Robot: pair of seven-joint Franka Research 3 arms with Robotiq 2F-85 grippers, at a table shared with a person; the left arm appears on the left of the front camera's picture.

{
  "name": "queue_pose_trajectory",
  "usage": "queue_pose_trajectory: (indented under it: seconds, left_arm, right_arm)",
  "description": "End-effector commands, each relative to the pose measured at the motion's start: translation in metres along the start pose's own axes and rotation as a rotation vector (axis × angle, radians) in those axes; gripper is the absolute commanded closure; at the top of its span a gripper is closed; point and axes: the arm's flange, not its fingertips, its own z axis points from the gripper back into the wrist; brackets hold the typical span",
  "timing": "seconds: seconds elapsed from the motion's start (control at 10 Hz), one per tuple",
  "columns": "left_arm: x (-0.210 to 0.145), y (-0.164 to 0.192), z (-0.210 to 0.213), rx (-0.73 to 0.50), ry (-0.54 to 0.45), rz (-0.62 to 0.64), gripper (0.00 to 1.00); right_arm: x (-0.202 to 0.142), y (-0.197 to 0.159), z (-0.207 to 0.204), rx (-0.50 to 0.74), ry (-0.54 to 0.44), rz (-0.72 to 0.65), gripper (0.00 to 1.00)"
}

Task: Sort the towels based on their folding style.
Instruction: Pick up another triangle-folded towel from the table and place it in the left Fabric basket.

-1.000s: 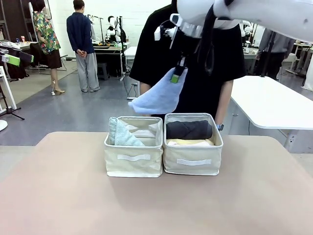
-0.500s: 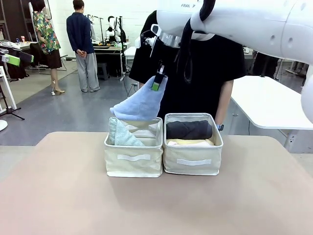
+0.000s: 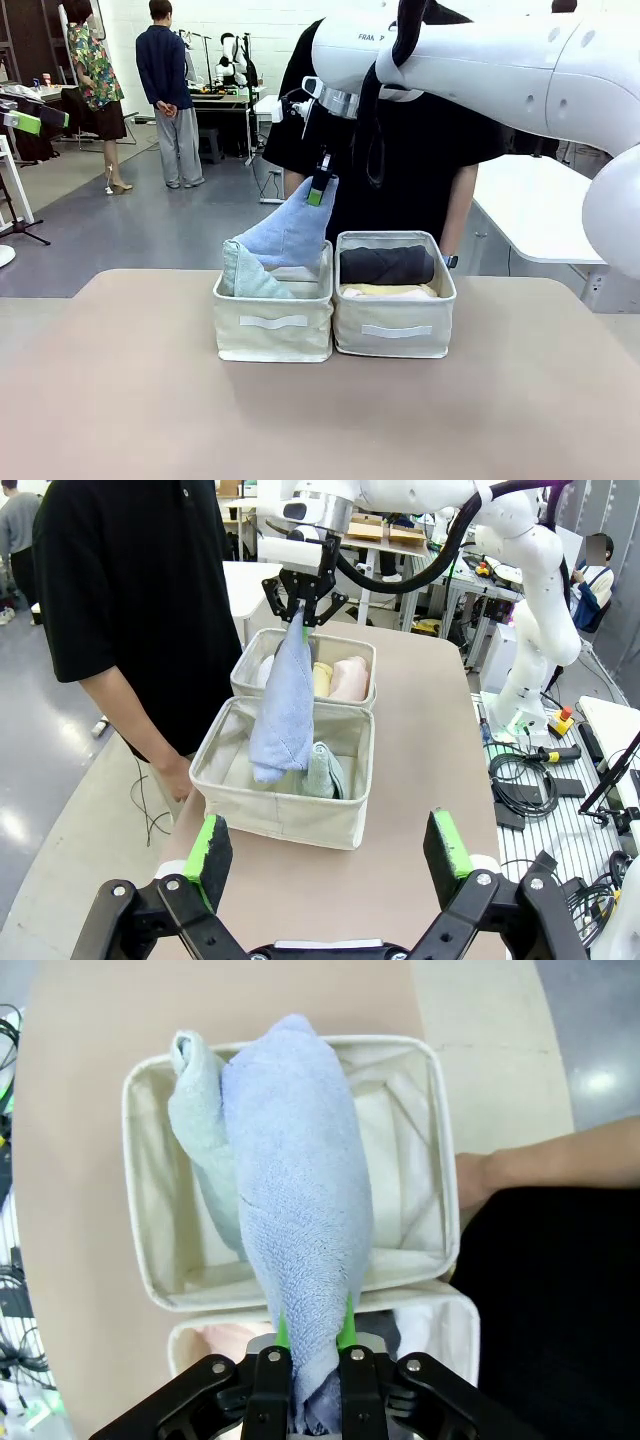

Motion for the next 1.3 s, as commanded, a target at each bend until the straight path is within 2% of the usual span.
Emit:
queue_pose_trajectory:
  seconds: [0.0,0.3,0.5,0.7,1.0,1.2]
  left_arm:
    - [0.0,-0.002,-0.001,0.009,0.025,0.002,0.0]
    - [0.0,-0.002,-0.001,0.009,0.025,0.002,0.0]
    - [0.0,-0.002,-0.001,0.009,0.025,0.002,0.0]
    - [0.0,-0.002,-0.001,0.009,0.025,0.002,0.0]
    - [0.0,-0.002,-0.001,0.009,0.025,0.002,0.0]
    - [0.0,-0.002,-0.001,0.009,0.025,0.002,0.0]
  right_arm:
    - [0.005,-0.011,-0.003,0.019,0.021,-0.005,0.84]
    - [-0.007,-0.014,-0.02,0.042,0.036,0.007,0.84]
    - [-0.013,-0.018,-0.026,0.013,0.049,0.056,0.84]
    - [-0.016,-0.028,-0.029,-0.069,0.07,0.065,0.84]
    - [-0.011,-0.037,-0.032,-0.124,0.046,0.109,0.84]
    - [-0.004,-0.035,-0.046,-0.089,0.048,0.135,0.84]
